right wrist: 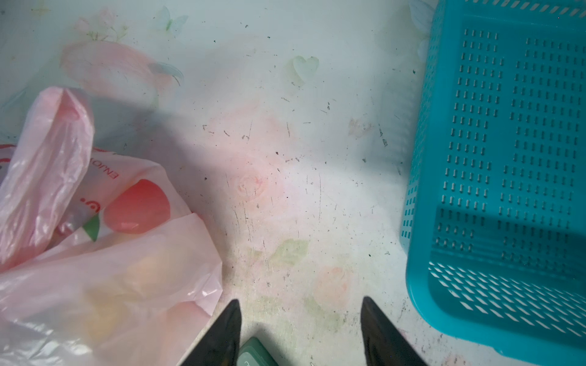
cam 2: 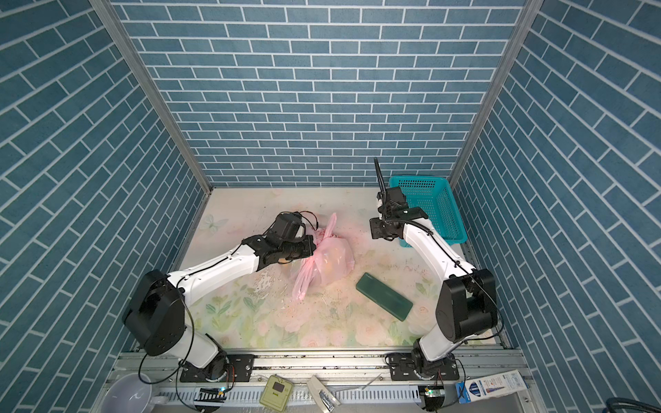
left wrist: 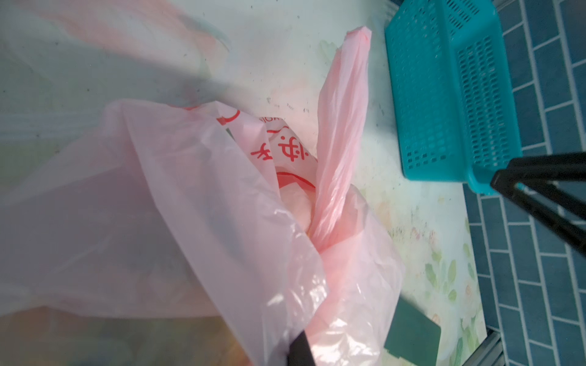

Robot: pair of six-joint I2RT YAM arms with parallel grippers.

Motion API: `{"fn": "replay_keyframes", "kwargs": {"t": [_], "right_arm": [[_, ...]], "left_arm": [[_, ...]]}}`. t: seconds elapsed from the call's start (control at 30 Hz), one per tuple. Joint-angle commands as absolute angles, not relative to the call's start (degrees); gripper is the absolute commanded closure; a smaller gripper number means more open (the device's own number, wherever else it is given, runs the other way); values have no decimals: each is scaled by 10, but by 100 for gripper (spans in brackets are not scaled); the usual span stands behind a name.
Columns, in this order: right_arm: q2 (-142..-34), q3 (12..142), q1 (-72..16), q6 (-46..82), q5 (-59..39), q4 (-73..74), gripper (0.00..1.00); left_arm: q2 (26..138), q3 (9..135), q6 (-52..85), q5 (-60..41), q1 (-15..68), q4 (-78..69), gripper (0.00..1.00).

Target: Untie the knot of the plastic bag and take out the fruit

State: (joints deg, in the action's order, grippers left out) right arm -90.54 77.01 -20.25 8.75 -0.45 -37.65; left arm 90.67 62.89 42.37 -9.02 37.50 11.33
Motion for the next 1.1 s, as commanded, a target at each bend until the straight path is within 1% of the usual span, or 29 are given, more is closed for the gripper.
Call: {"fn": "replay_keyframes", "kwargs": {"t": [0.0, 0.07, 0.1, 0.13, 0.2, 0.23, 0.27, 0.33, 0.4, 0.5, 0.57, 0.7, 0.8, 0.9, 1.07], "right_arm": [[-885, 756, -204, 94, -18, -371, 40], [-886, 757, -204, 93, -28, -370, 40], [-886, 758, -204, 93, -33, -370, 40], [-887, 758, -204, 92, -40, -370, 40], [-887, 760, -205, 88, -47, -370, 40], [-885, 762, -205, 84, -69, -370, 40], [-884, 762, -207, 82, -75, -371, 40], [-880, 760, -212, 72, -98, -369, 40], [-877, 758, -220, 63, -123, -367, 40], [-875, 752, -234, 56, -149, -362, 40], [-876, 749, -242, 55, -159, -357, 40], [-880, 748, -252, 58, -178, -344, 40], [-885, 755, -262, 61, -183, -341, 40], [-892, 763, -273, 64, -182, -340, 40], [-901, 767, -293, 75, -177, -336, 41]], "left_arm": [[942, 651, 466, -65, 387, 17, 100], [975, 678, 464, -66, 393, 16, 100], [988, 688, 462, -67, 395, 18, 95], [999, 695, 462, -69, 396, 18, 87], [1004, 701, 462, -70, 397, 23, 65], [1000, 704, 456, -67, 398, 33, 56], [994, 709, 447, -60, 398, 52, 50], [969, 724, 414, -40, 399, 109, 41], [945, 741, 374, -15, 400, 171, 37], [920, 769, 305, 16, 397, 266, 34], [918, 777, 251, 14, 394, 309, 34], [932, 777, 153, -23, 394, 349, 34], [943, 775, 118, -16, 394, 350, 34], [954, 775, 105, -8, 394, 332, 37], [982, 769, 100, -19, 394, 301, 46]]}}
